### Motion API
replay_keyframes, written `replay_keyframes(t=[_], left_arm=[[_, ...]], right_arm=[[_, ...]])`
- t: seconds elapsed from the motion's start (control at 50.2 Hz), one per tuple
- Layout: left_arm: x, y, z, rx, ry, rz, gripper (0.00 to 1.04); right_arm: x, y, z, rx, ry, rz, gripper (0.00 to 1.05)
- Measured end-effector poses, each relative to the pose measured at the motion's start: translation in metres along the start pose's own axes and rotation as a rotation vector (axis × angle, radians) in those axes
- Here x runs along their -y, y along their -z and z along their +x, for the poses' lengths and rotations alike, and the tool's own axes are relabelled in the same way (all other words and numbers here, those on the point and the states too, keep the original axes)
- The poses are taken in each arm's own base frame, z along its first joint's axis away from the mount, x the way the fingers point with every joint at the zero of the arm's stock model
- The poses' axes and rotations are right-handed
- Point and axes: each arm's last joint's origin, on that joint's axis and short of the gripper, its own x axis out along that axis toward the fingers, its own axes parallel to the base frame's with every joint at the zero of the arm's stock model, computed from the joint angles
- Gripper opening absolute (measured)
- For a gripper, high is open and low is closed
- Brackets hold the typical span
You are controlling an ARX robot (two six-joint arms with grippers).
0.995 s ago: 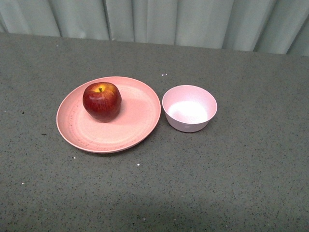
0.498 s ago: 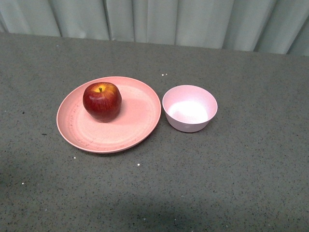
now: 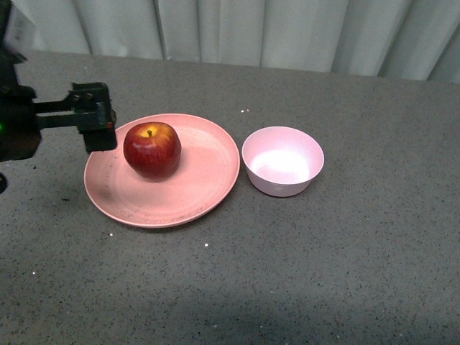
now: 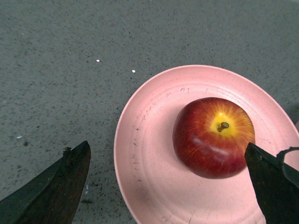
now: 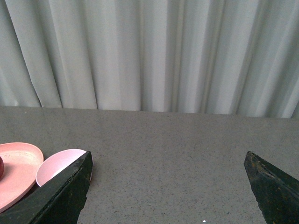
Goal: Move apple from plate to bowl
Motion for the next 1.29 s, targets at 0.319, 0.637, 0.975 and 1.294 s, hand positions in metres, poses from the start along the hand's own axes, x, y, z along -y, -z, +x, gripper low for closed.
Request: replay_keyframes(t=[0.319,0.637,0.975,1.294], left_arm=[[0.033,-0.008,0.055,-0.077,0.044,0.047,0.98],[0.041,0.003,0.067,-0.172,0.038,0.083,0.98],[0.044,0.015,0.068,-0.261,0.056,0.114,0.97],[0.051,0.011,0.065,-0.237,0.075,0.128,0.74]], right_arm=[[0.0,0.0,0.0,0.0,0.0,0.0,0.95],[0.0,0.0,0.0,0.0,0.0,0.0,0.95],[0.0,0.0,0.0,0.0,0.0,0.0,0.95],[0.0,0.0,0.0,0.0,0.0,0.0,0.95]])
